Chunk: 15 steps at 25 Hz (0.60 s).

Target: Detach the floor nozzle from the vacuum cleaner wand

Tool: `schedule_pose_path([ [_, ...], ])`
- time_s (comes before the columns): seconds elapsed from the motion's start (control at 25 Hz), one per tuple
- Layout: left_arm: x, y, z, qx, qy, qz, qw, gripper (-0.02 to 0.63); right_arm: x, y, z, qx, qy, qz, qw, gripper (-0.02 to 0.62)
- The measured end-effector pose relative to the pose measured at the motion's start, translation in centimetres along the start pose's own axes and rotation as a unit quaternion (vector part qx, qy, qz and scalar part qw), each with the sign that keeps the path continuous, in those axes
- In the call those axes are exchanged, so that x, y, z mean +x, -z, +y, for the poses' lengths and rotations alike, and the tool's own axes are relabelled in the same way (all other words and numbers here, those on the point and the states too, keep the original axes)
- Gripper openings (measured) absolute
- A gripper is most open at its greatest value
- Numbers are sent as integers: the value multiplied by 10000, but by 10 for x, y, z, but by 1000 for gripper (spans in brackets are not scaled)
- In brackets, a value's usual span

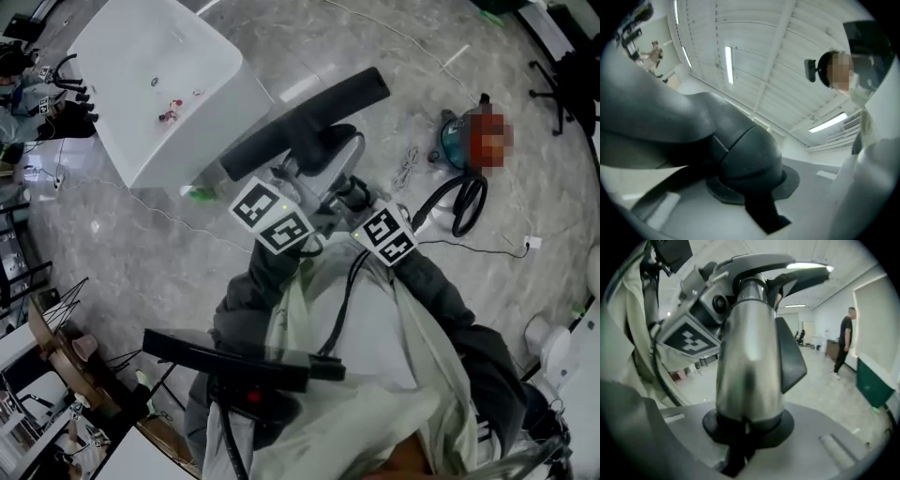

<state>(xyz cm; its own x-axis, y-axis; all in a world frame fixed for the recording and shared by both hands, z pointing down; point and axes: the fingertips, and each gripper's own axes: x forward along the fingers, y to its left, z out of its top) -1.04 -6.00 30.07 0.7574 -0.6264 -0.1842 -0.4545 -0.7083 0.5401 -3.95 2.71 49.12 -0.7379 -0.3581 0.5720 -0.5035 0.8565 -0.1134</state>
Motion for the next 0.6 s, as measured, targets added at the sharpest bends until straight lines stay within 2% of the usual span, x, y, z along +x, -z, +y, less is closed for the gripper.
schedule_pose_path([
  [0.08, -4, 0, 15, 16, -832, 20, 9965, 77, 2, 2, -9, -81, 530, 127, 9985, 38],
  [0.12, -5, 0, 18, 7, -967, 29, 9953, 77, 2, 3, -9, -118, 566, 162, 9982, 38],
  [0.16, -5, 1, 16, 2, -887, 43, 9961, 77, 2, 3, -7, -148, 473, 156, 9986, 38],
  [0.24, -4, 2, 3, 1, -275, 72, 9996, 75, 0, 3, 3, -206, -27, 80, 9998, 39],
  [0.32, -8, 1, -21, 23, 741, 21, 9972, 74, -9, 2, 21, -287, -922, -14, 9953, 40],
  [0.4, -17, -1, -52, 144, 1911, -46, 9815, 74, -23, 3, 42, -391, -1955, -96, 9799, 40],
  [0.44, -20, -1, -65, 215, 2343, -49, 9719, 75, -29, 5, 49, -430, -2337, -129, 9713, 39],
  [0.48, -21, -1, -72, 253, 2581, -41, 9658, 77, -32, 5, 53, -439, -2555, -170, 9657, 40],
  [0.52, -19, 0, -72, 242, 2614, -36, 9649, 77, -33, 4, 51, -417, -2586, -216, 9648, 39],
  [0.6, -11, -1, -59, 130, 2153, -71, 9764, 75, -25, 3, 41, -298, -2141, -263, 9760, 38],
])
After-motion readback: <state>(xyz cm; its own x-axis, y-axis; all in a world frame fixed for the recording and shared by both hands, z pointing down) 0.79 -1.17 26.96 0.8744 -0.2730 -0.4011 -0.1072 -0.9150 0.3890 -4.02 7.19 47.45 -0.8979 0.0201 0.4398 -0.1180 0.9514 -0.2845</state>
